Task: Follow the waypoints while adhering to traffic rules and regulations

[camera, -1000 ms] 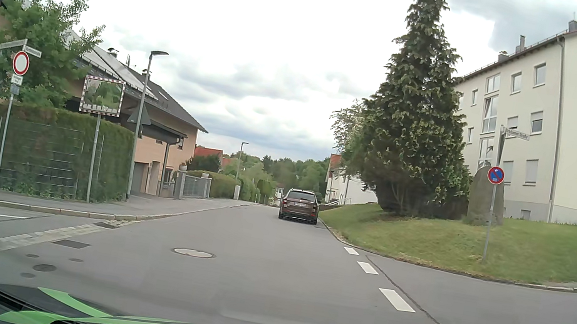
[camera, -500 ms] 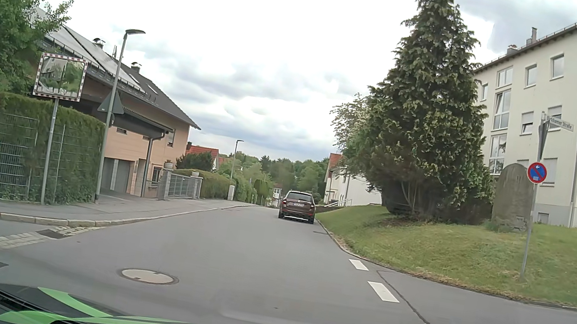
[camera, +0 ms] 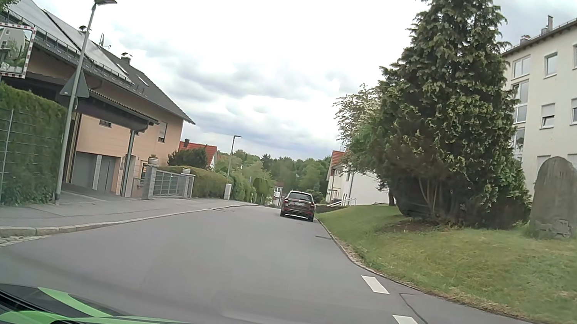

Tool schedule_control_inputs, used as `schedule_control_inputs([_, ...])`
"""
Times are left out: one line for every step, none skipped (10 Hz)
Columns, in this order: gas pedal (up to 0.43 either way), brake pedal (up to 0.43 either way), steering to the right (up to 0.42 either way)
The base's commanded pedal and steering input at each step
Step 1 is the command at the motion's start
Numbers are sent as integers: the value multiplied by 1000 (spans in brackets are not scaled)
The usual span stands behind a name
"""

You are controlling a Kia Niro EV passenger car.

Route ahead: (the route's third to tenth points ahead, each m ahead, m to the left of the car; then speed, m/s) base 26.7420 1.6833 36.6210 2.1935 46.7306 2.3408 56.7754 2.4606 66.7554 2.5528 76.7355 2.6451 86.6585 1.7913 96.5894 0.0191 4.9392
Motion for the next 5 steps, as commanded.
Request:
schedule_control_inputs([28,0,-7])
schedule_control_inputs([28,0,-7])
schedule_control_inputs([47,0,-7])
schedule_control_inputs([79,0,-7])
schedule_control_inputs([87,0,-8])
